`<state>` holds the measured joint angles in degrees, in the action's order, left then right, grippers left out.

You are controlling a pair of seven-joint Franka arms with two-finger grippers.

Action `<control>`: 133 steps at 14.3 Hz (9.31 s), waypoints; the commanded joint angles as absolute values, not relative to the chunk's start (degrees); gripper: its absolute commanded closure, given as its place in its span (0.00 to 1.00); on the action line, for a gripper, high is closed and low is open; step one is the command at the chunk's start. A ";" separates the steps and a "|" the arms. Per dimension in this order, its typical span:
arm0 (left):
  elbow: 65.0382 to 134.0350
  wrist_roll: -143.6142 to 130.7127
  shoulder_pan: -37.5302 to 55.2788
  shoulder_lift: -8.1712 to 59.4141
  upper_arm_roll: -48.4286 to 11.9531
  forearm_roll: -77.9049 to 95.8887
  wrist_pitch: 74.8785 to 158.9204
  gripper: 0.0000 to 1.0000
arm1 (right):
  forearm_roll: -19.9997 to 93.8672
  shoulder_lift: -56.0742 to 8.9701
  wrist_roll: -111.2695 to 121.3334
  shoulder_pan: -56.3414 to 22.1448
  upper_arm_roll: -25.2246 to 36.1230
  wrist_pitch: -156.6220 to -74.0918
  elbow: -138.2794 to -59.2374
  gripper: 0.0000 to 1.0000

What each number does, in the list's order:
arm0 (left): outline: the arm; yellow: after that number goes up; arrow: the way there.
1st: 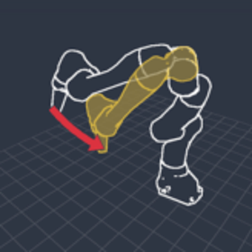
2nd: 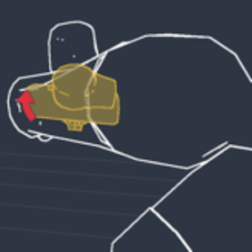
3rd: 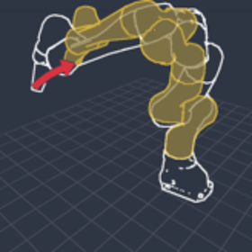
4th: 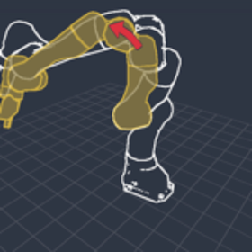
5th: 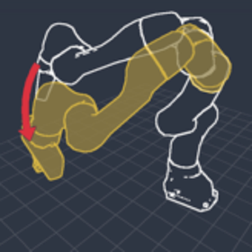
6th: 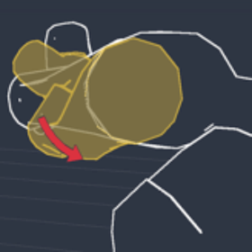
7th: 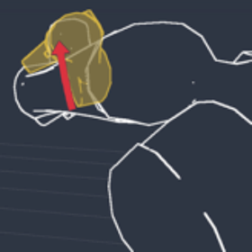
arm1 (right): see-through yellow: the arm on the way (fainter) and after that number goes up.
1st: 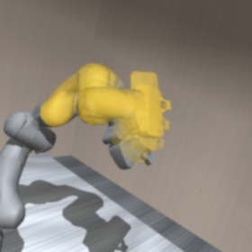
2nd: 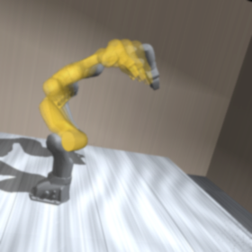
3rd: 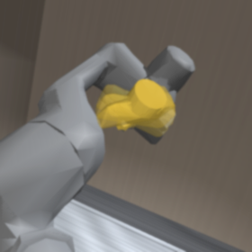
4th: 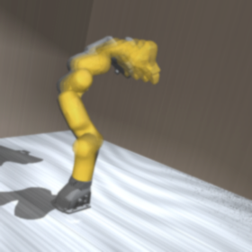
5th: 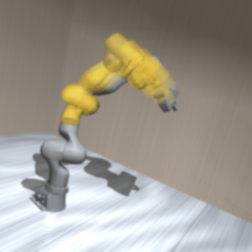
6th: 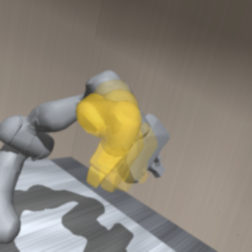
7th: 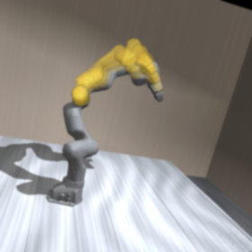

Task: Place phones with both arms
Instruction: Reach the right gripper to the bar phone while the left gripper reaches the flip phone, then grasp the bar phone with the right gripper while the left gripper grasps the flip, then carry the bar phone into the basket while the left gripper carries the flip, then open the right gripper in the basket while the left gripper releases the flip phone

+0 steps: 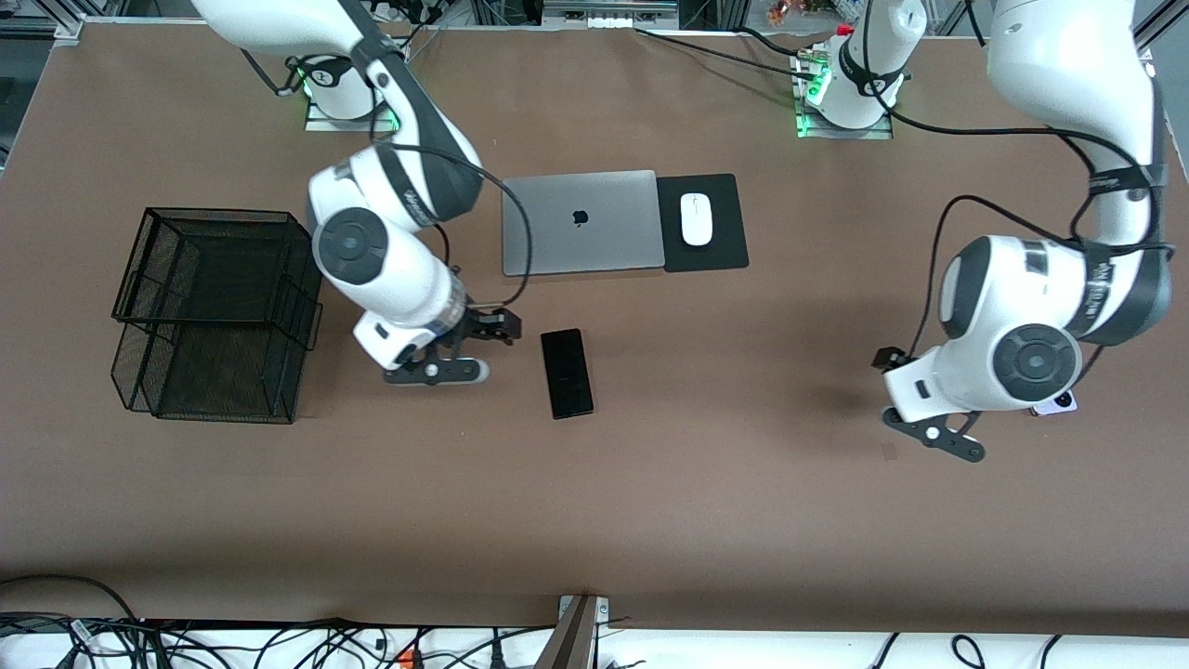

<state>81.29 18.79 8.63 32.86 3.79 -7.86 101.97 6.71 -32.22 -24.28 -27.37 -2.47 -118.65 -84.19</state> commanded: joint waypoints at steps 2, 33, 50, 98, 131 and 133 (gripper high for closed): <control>83.76 24.52 1.51 30.50 3.08 -7.82 105.10 0.00 | 3.26 -38.66 -24.08 -31.20 -2.11 -127.07 -82.97 0.00; 111.71 6.77 -10.90 32.78 3.08 -4.22 149.59 0.00 | -1.41 -51.33 -21.01 -36.56 -1.85 -141.59 -80.07 0.00; 113.55 5.19 -10.81 34.89 3.08 -4.31 153.28 0.00 | -2.72 -52.56 -21.27 -37.00 -1.67 -142.21 -80.07 0.00; 111.72 6.94 -11.78 31.91 1.94 -4.48 147.85 0.65 | -4.13 -20.58 -15.38 -36.21 23.79 -94.88 -81.30 0.79; 69.20 -44.90 39.71 50.96 1.85 5.36 121.38 0.70 | -6.33 -1.49 10.11 -36.04 51.86 -116.89 -124.19 0.80; 64.53 -46.40 42.09 54.30 1.85 5.27 121.55 0.70 | -6.33 -2.28 10.11 -35.86 51.94 -118.30 -124.63 0.80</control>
